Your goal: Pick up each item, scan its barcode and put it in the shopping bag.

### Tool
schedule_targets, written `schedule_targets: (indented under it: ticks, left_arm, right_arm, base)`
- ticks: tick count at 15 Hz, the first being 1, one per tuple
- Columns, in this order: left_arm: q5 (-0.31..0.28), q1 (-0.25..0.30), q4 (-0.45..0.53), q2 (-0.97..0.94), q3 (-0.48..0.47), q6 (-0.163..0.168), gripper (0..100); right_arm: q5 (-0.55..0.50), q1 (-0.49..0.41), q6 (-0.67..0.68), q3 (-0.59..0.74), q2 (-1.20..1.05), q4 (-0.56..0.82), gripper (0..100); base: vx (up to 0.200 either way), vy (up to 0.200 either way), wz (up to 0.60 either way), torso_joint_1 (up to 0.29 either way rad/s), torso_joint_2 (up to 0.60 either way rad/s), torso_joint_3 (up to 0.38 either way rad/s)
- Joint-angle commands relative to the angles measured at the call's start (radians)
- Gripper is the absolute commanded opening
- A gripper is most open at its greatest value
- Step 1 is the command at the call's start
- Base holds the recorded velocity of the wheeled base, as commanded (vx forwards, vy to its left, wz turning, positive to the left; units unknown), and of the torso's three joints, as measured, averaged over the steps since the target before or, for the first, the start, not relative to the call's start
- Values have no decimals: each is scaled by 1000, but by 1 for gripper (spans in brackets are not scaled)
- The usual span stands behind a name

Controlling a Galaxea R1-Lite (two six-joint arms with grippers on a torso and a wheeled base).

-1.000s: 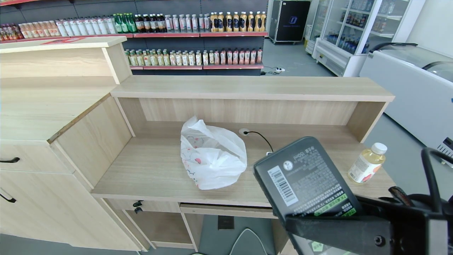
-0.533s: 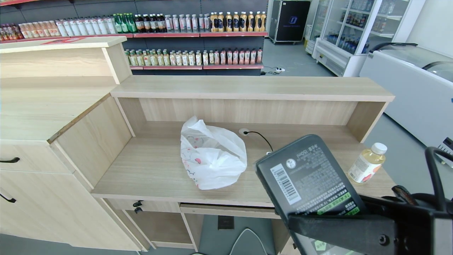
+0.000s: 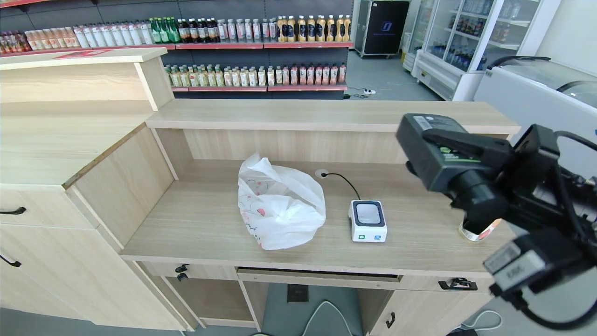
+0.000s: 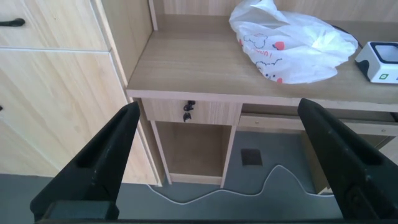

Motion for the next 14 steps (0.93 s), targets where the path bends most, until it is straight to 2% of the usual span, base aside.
schedule_targets:
  ticks: [1,3,4,5,7,9,12,14]
  left_arm:
    - [0,0,0,0,-1,0,100]
    - [0,0,0,0,-1,0,100]
    - [0,0,0,0,-1,0,100]
    - [0,0,0,0,1,0,100]
    - [0,0,0,0,1,0,100]
    - [0,0,0,0,1,0,100]
    - [0,0,0,0,-1,0,100]
    - [0,0,0,0,1,0,100]
  right_arm:
    - [-223,-264,322,50,-97,61,0]
    - [-434,-307,498,25,-121,169,0]
    - [-593,-310,634,-9,-135,305,0]
    - [-670,-317,733,-44,-132,430,0]
    - [-664,-429,881,-78,-89,552,0]
    - [-552,-527,969,-101,-63,630,0]
    - [-411,-581,1064,-114,-29,655,0]
    - [-397,-581,1144,-133,12,647,0]
  base:
    - [0,0,0,0,0,0]
    - [0,0,0,0,0,0]
    - [0,0,0,0,0,0]
    - [0,0,0,0,0,0]
    - [0,0,0,0,0,0]
    - [0,0,0,0,0,0]
    - [0,0,0,0,0,0]
    - [0,0,600,2,5,-2]
